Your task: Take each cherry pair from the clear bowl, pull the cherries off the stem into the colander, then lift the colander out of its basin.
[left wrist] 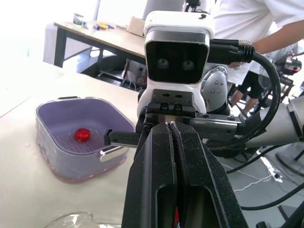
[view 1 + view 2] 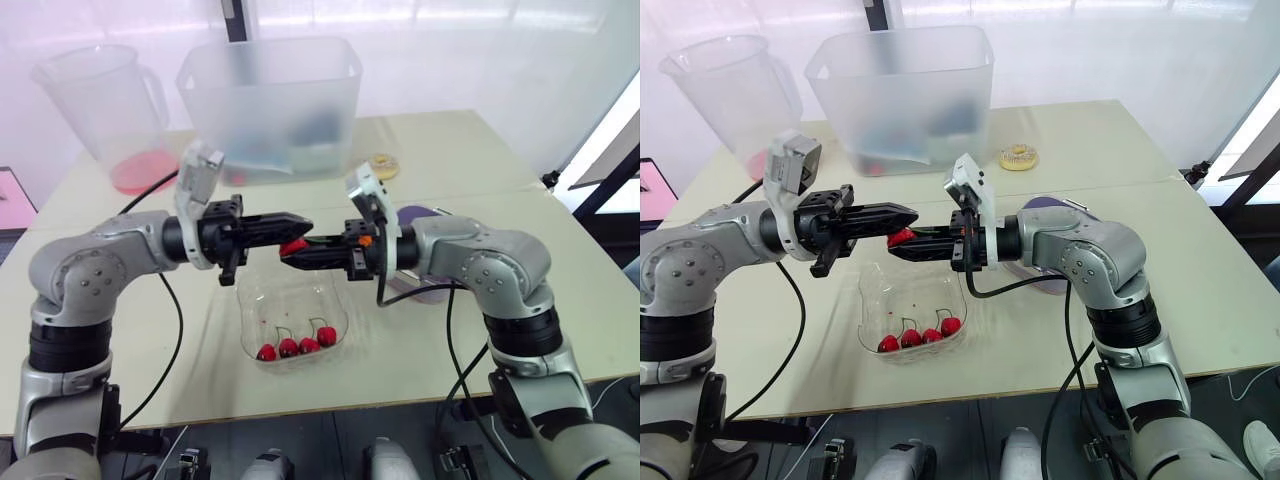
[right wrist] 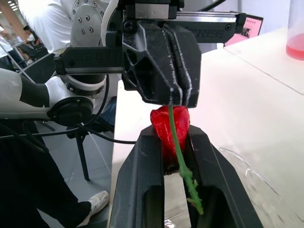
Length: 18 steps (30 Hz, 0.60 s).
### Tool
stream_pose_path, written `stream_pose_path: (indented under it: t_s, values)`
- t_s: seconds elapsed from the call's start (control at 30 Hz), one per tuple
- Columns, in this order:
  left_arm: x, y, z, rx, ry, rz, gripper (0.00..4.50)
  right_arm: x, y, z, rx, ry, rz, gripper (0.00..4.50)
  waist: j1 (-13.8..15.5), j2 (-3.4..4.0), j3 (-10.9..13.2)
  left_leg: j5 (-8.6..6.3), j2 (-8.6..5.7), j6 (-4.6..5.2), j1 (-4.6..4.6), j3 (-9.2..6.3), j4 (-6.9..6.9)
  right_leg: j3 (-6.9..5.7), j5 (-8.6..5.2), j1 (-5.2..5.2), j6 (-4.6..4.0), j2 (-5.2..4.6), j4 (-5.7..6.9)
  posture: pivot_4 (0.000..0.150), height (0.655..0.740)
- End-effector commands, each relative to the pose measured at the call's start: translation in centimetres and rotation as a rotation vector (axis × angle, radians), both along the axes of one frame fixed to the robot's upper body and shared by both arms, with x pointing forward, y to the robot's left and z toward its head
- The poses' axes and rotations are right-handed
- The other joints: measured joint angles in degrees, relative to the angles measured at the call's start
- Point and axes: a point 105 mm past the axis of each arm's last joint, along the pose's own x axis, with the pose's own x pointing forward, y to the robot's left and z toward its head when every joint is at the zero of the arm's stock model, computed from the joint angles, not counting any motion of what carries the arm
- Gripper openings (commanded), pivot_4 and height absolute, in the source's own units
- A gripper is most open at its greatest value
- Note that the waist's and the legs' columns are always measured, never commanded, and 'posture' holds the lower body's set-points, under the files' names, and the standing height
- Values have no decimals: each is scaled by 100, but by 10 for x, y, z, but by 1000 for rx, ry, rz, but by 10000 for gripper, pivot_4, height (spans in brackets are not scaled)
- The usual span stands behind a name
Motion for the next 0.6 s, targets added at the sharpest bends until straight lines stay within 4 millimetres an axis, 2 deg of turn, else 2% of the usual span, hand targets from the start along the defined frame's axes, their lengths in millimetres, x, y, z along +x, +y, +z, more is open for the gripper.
stream_pose_path:
  t_s: [0.03, 0.23, 0.4, 0.47, 0.53, 0.6]
  values:
    - [-3, -1, 12, -1, -64, -9, 0, -7, -3, -10, -32, -9, 18, 3024, 15, 0, 0, 0, 0, 0, 0, 0, 0, 0, 0, 1, 0, 0, 0, 1500, 7400]
    - [-1, -2, 18, -21, -92, 8, 0, 0, -22, -41, -83, 46, -65, 3024, 14, -1, 0, 0, -3, 0, 0, 2, 0, -1, 0, 2, 0, 1, 0, 1500, 7400]
    - [-2, -2, 20, -21, -97, 17, 0, 1, -36, -29, -51, 42, -98, 3024, -1, -1, 0, 0, -3, 0, 0, 5, 0, 0, 0, 1, 0, 5, 0, 1500, 7400]
    - [-2, 0, 20, -13, -101, 28, 0, 4, -44, -24, -87, -5, -133, 3024, 4, 0, 0, 0, -3, 0, 1, 5, -1, 0, 0, 0, 0, 5, 0, 1500, 7400]
    - [-2, 2, 22, -20, -107, 43, 0, 8, -64, -5, -136, -62, -169, 3024, 11, 0, 0, 0, -4, 0, 1, 6, 0, 1, 0, 1, 0, 3, -2, 1500, 7400]
    - [-3, 4, 21, -26, -109, 54, 0, 22, -94, 7, -238, -132, -267, 3024, 55, 0, 0, 0, -5, 0, 0, 7, 0, 1, 0, 0, 0, 0, -7, 1500, 7400]
